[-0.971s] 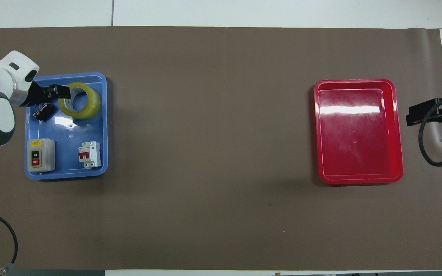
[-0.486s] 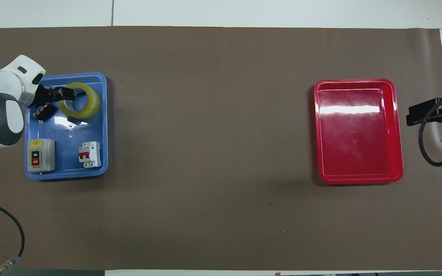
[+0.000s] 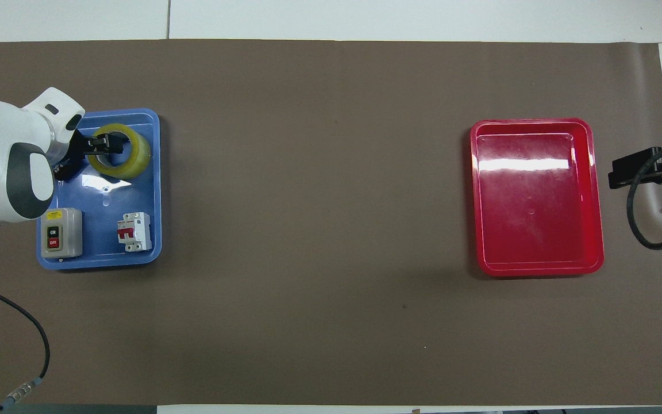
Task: Place and move tape with both arms
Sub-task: 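Reach the left gripper down onto the yellow tape roll and grasp it, then carry the tape with the left gripper to the table center and release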
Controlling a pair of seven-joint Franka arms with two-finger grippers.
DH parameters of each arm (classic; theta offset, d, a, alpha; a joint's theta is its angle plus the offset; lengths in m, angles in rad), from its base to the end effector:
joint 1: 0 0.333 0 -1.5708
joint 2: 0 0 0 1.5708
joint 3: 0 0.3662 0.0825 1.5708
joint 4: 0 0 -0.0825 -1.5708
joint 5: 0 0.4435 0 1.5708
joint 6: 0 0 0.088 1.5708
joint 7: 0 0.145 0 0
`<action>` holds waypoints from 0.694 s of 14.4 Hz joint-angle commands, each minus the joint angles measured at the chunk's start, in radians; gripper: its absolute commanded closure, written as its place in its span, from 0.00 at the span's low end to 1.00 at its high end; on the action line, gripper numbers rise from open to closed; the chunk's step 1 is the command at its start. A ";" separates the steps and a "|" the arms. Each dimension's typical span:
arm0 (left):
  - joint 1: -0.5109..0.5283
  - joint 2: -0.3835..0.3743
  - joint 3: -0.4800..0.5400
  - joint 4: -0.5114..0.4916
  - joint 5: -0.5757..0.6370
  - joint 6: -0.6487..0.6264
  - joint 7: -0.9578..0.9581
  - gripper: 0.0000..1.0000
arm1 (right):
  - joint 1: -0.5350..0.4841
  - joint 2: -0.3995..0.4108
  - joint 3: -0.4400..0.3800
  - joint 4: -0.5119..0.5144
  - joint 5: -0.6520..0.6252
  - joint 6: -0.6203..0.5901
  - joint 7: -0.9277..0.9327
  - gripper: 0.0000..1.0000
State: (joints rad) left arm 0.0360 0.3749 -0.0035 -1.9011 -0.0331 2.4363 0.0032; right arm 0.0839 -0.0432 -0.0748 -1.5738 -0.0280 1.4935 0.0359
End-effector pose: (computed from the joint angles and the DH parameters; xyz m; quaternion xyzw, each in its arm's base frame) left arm 0.7117 0.0224 0.2898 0.9964 0.0265 0.0803 0.0109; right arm 0.5891 0.0001 0.6545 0.9997 -0.0142 -0.0183 0.0128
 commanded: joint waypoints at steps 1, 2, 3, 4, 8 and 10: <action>-0.005 -0.014 0.008 -0.039 0.006 0.027 0.003 1.00 | -0.013 -0.004 0.007 -0.003 0.008 0.008 0.015 0.00; -0.002 -0.019 0.008 -0.042 0.007 0.024 0.011 1.00 | -0.013 -0.004 0.007 -0.003 0.008 0.008 0.015 0.00; -0.002 -0.022 0.008 -0.041 0.007 0.024 0.011 1.00 | -0.013 -0.004 0.007 -0.003 0.008 0.008 0.015 0.00; -0.001 -0.030 0.010 -0.038 0.007 0.017 0.009 1.00 | -0.013 -0.004 0.007 -0.003 0.008 0.008 0.016 0.00; -0.002 -0.119 0.011 0.009 0.007 -0.133 0.008 1.00 | -0.013 -0.004 0.007 -0.003 0.008 0.008 0.016 0.00; -0.008 -0.154 0.011 0.057 0.007 -0.247 0.005 1.00 | -0.013 -0.004 0.007 -0.003 0.008 0.008 0.015 0.00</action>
State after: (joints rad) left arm 0.0373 0.2848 0.0019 -1.8758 -0.0330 2.3022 0.0042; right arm 0.0839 -0.0432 -0.0748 -1.5738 -0.0280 1.4935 0.0359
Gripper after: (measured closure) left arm 0.789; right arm 0.000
